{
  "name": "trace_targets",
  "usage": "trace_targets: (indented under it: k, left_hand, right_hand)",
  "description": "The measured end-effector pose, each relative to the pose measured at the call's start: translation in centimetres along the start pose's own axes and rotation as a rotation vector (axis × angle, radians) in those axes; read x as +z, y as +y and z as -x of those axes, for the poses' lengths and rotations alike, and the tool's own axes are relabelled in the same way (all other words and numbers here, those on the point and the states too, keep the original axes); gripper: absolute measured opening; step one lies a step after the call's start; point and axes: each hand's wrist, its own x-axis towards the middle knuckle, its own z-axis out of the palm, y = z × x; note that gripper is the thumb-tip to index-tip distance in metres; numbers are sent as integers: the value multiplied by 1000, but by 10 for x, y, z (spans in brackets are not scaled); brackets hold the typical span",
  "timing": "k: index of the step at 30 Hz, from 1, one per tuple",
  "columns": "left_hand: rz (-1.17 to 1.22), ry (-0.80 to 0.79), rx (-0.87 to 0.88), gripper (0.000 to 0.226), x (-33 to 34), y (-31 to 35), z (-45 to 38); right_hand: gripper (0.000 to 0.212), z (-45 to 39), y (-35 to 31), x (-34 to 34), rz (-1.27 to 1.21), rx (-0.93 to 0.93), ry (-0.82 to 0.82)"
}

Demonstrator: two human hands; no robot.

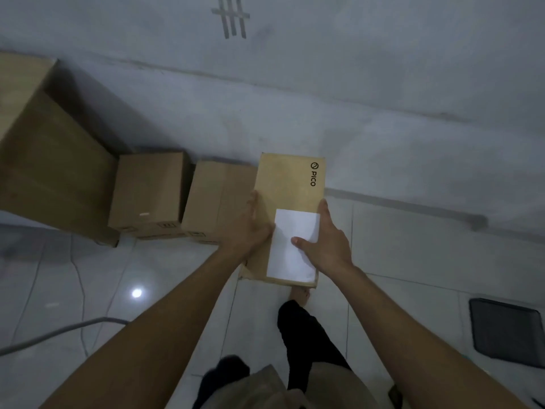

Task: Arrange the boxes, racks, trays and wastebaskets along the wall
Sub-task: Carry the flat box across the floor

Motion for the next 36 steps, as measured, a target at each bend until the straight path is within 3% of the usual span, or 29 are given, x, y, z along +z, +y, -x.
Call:
trace_targets:
  k: [7,18,29,33,36]
  left_hand:
    - [47,-69,-96,90,53,-14,-122]
    - [107,-235,-212,81,173,-103,-292]
    - [153,-242,-103,89,220,-140,-368]
    - [-89,-163,4,65,216,-149,-366]
    - [-275,-81,90,67,213,-160,-363]
  right_hand:
    - [109,-121,41,5,13,51,-94]
    - [110,-264,156,109,-9,266,-54]
    - [103,-332,195,151,-17,252,1]
    - [93,-330,182,158,-76,197,3]
    - [62,-326,174,168,-293,219,7]
